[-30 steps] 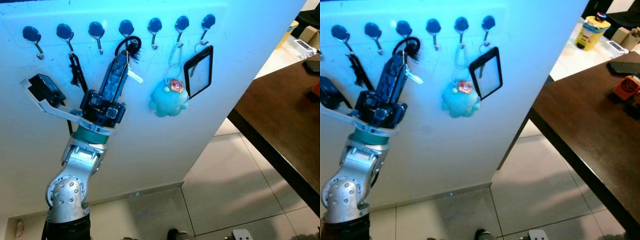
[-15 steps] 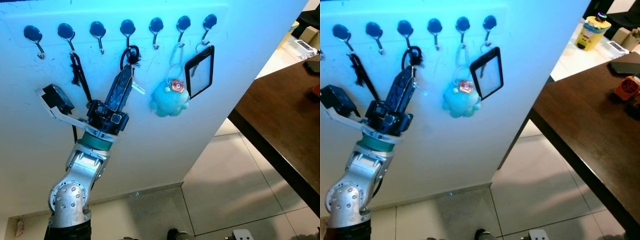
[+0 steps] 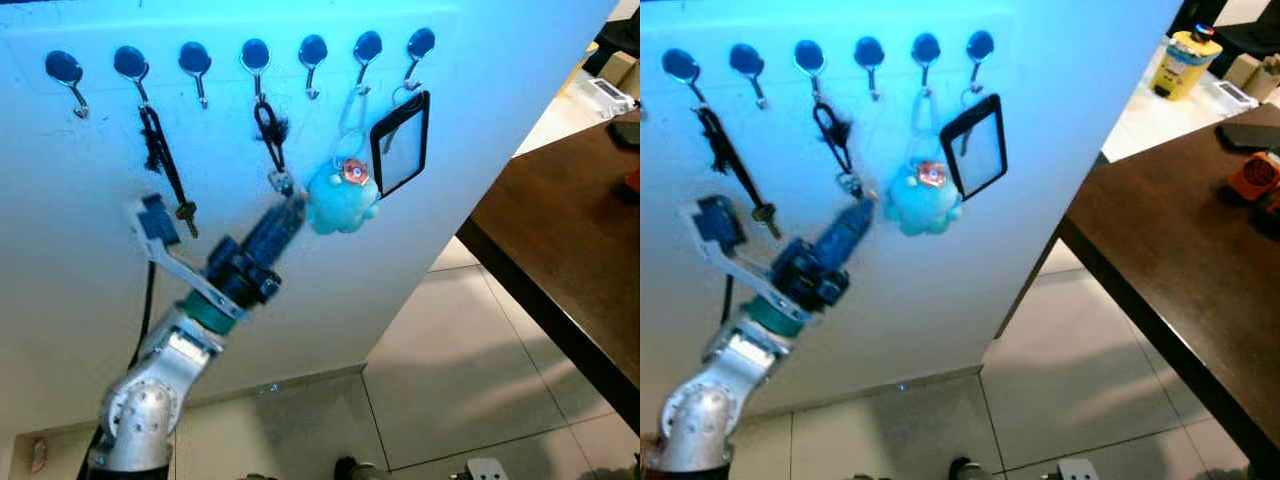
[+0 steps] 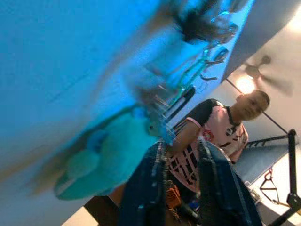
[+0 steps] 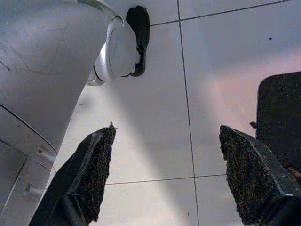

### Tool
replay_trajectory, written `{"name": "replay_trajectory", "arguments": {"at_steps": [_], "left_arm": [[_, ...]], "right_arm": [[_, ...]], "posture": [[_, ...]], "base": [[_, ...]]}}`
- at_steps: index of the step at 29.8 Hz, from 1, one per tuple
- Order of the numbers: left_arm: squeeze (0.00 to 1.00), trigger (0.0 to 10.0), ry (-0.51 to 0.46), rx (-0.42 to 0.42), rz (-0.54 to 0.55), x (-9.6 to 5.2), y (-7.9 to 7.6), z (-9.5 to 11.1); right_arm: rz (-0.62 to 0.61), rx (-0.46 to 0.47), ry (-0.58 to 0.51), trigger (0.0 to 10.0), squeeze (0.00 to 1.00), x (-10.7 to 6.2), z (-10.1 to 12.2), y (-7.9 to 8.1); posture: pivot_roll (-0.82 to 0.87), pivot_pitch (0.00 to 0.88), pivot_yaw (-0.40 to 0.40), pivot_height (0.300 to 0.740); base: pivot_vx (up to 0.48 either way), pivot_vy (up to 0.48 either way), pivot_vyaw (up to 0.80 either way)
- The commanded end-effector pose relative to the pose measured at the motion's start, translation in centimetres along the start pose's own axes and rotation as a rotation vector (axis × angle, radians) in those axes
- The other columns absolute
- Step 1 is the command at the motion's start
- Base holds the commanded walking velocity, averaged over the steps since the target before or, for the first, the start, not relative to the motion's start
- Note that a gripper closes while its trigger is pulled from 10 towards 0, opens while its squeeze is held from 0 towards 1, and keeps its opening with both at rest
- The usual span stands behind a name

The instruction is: Hang keys on a hook

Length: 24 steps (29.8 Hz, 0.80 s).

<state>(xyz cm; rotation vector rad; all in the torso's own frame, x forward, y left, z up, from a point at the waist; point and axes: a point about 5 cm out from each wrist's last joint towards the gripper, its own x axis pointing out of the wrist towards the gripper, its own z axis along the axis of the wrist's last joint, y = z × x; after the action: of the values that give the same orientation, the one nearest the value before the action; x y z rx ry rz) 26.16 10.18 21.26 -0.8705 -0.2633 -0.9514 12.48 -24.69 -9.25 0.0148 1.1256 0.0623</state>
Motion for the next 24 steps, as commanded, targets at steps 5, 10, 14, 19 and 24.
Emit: {"name": "replay_trajectory", "arguments": {"at_steps": [5, 10, 14, 19, 24], "left_arm": [[1.0, 10.0, 0.028, 0.009, 0.009, -0.8, 0.3, -0.3], [1.0, 10.0, 0.055, 0.025, -0.003, -1.5, 0.4, -0.3], [1.0, 10.0, 0.228, 0.054, -0.082, -4.7, 0.6, -1.5], [1.0, 10.0, 0.368, 0.063, -0.076, -7.8, 1.1, -2.3], [0.0, 10.0, 0.611, 0.108, 0.146, -14.0, 3.8, -4.5]], "right_arm": [[-0.004, 0.01, 0.028, 10.0, 0.0, -0.2, -0.9, -0.1], [-0.003, 0.011, 0.029, 10.0, 0.0, -0.1, -0.9, -0.1], [0.0, 0.012, 0.037, 10.0, 0.0, -0.1, -1.2, 0.1], [0.003, 0.009, 0.049, 10.0, 0.0, -0.2, -1.6, 0.2], [0.002, 0.003, 0.064, 10.0, 0.0, -0.3, -2.0, 0.1]], "posture": [[-0.05, 0.129, 0.045, 0.74], [-0.05, 0.129, 0.046, 0.74], [-0.04, 0.131, 0.049, 0.74], [-0.04, 0.133, 0.048, 0.74], [-0.04, 0.134, 0.046, 0.74]], "base": [[0.0, 0.0, 0.0], [0.0, 0.0, 0.0], [0.0, 0.0, 0.0], [0.0, 0.0, 0.0], [0.0, 0.0, 0.0]]}}
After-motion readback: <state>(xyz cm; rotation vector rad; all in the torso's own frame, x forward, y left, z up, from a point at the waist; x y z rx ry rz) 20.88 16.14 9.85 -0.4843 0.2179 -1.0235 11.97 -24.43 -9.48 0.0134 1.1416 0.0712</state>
